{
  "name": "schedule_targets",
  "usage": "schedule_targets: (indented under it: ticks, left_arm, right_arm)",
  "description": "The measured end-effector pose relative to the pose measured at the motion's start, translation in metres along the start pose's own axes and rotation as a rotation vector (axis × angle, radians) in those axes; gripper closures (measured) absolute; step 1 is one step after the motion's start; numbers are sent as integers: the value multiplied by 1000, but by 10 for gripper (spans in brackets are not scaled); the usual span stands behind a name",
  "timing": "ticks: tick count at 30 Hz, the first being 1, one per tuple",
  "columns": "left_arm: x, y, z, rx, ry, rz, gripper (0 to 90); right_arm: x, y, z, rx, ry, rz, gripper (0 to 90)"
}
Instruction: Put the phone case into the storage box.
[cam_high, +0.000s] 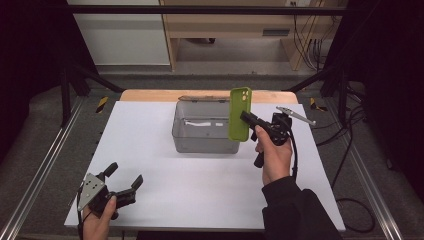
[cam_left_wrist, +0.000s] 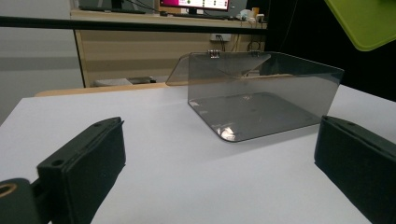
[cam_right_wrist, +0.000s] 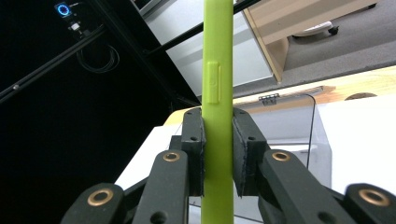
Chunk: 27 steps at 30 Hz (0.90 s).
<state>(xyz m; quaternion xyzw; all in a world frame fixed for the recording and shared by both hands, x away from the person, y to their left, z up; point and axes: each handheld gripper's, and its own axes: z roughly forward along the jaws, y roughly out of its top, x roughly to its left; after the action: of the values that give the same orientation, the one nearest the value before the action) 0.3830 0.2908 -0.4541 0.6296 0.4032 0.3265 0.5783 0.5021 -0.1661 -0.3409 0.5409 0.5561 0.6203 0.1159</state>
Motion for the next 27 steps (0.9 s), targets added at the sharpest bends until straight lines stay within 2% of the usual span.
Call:
schedule_targets:
  ticks: [7,27]
  left_arm:
    - [0,1,-1,-19,-5,9,18]
    - [0,1,0,-19,-12,2,18]
  right_arm:
    - [0,2,7,14,-7,3,772]
    - [-5,10,29,31,-34,9,772]
